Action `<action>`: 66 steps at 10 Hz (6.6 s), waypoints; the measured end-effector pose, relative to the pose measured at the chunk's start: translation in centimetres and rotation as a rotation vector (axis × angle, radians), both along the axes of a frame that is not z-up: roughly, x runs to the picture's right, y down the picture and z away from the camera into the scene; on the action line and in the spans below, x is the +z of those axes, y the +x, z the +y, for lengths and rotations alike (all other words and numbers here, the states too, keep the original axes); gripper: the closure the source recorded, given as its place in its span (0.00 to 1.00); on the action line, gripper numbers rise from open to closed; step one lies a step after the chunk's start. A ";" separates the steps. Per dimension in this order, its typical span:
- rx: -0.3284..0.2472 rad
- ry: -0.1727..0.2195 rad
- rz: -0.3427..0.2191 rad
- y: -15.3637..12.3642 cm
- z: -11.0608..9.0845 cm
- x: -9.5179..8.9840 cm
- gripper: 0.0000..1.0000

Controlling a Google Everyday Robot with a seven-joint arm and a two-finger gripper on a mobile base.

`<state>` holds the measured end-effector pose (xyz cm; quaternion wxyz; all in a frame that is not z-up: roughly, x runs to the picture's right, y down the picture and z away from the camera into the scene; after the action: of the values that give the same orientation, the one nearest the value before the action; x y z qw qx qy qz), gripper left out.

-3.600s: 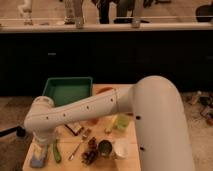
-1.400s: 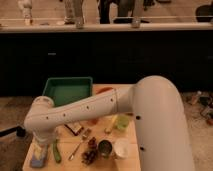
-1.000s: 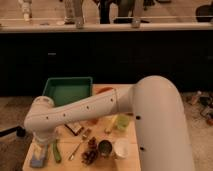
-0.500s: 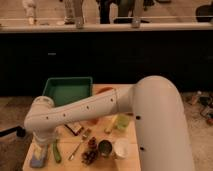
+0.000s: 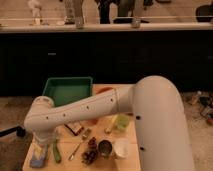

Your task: Place pepper in red bowl

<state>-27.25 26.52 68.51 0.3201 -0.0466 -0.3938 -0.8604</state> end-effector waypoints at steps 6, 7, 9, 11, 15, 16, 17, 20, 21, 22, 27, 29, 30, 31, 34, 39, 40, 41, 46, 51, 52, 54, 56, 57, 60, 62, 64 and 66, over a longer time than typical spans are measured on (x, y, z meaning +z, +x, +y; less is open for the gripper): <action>-0.007 0.003 -0.016 -0.1 0.0 -0.1 0.20; -0.018 0.006 -0.033 -0.2 0.1 -0.3 0.20; -0.030 0.014 -0.051 -0.3 0.3 -0.5 0.20; -0.035 0.018 -0.048 -0.1 0.5 -0.3 0.20; -0.040 0.028 0.037 0.8 2.2 0.7 0.20; -0.034 0.028 0.064 1.2 2.8 0.9 0.20; -0.026 0.027 0.101 2.1 3.2 1.5 0.20; -0.020 -0.002 0.141 3.1 4.9 2.9 0.20; -0.021 -0.014 0.147 3.1 5.3 3.3 0.20; -0.024 -0.021 0.149 3.0 5.5 3.6 0.20; -0.068 -0.055 0.170 1.6 6.2 4.9 0.20; -0.082 -0.055 0.206 1.1 6.7 5.0 0.20; -0.088 -0.053 0.223 0.9 6.9 5.0 0.20; -0.090 -0.054 0.230 0.8 7.0 5.0 0.20; -0.089 -0.058 0.249 0.9 7.1 5.2 0.20; -0.099 -0.061 0.240 0.8 7.3 5.6 0.20; -0.110 -0.060 0.238 0.7 7.4 5.7 0.20; -0.117 -0.060 0.235 0.7 7.5 5.8 0.20; -0.121 -0.061 0.191 0.4 7.5 5.7 0.27; -0.069 -0.064 0.130 0.4 7.1 5.2 0.78; -0.061 -0.065 0.123 0.4 7.0 5.2 0.88; -0.051 -0.067 0.114 0.4 6.9 5.1 1.00; -0.048 -0.066 0.112 0.4 6.7 5.1 1.00; -0.047 -0.062 0.113 0.5 6.6 5.1 1.00; -0.034 -0.043 0.126 1.0 5.9 4.9 1.00; -0.024 -0.026 0.133 1.4 5.5 4.7 1.00; -0.010 -0.006 0.137 1.7 5.0 4.5 1.00; 0.001 0.015 0.140 1.9 4.4 4.3 1.00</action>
<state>-25.37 30.89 72.79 0.3477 -0.1038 -0.3641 -0.8578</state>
